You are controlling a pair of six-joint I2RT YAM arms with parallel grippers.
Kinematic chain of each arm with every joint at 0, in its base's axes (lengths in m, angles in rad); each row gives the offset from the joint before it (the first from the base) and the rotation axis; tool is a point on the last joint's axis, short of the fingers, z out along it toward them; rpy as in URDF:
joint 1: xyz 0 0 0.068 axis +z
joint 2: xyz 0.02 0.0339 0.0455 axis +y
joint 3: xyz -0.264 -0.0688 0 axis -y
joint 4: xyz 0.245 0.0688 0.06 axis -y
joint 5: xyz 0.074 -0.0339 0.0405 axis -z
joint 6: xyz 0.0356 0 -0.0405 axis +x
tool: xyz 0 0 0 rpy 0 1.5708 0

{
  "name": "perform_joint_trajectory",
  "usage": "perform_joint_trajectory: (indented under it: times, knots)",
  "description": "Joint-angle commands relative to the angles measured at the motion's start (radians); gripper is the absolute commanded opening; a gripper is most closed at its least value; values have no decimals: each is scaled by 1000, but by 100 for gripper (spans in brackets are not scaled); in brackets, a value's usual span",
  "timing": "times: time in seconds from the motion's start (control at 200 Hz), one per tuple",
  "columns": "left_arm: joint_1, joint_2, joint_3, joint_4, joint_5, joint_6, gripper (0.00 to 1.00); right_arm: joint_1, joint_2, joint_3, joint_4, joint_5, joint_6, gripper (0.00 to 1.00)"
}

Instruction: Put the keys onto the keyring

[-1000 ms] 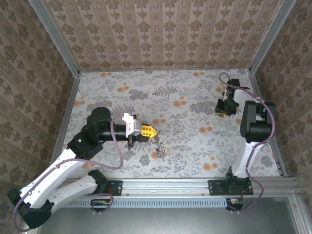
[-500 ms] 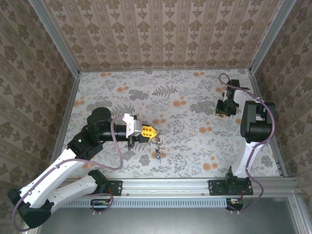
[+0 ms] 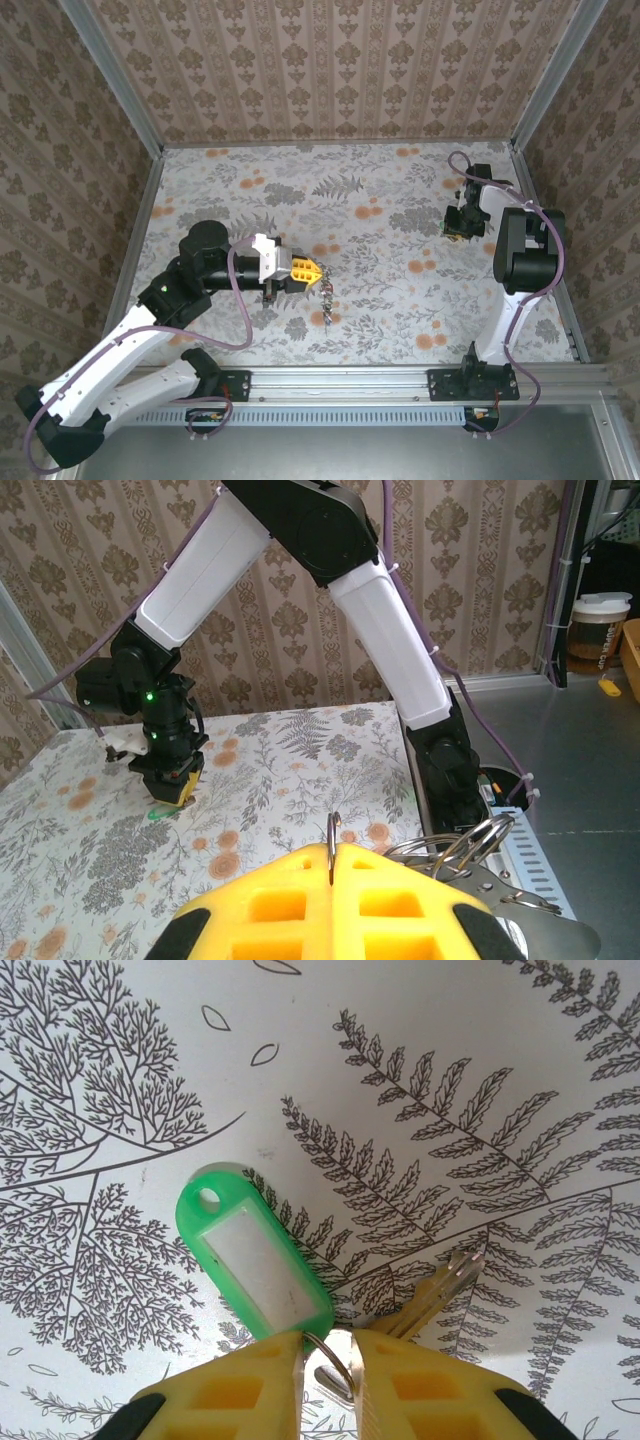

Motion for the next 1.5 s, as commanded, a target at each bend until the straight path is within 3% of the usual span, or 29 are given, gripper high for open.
perform_joint_trajectory:
  times: [0.0,0.52,1.5]
  knots:
    - [-10,-13,39,-3,-3,20,0,6,-43,-16,-11,11,-14,20]
    - [-20,-8,43,-22,-22,29,0,13,-60,-23,-2,15,-25,11]
    - [-29,-19,45,-35,-34,40,0,15,-18,-13,-3,17,-28,17]
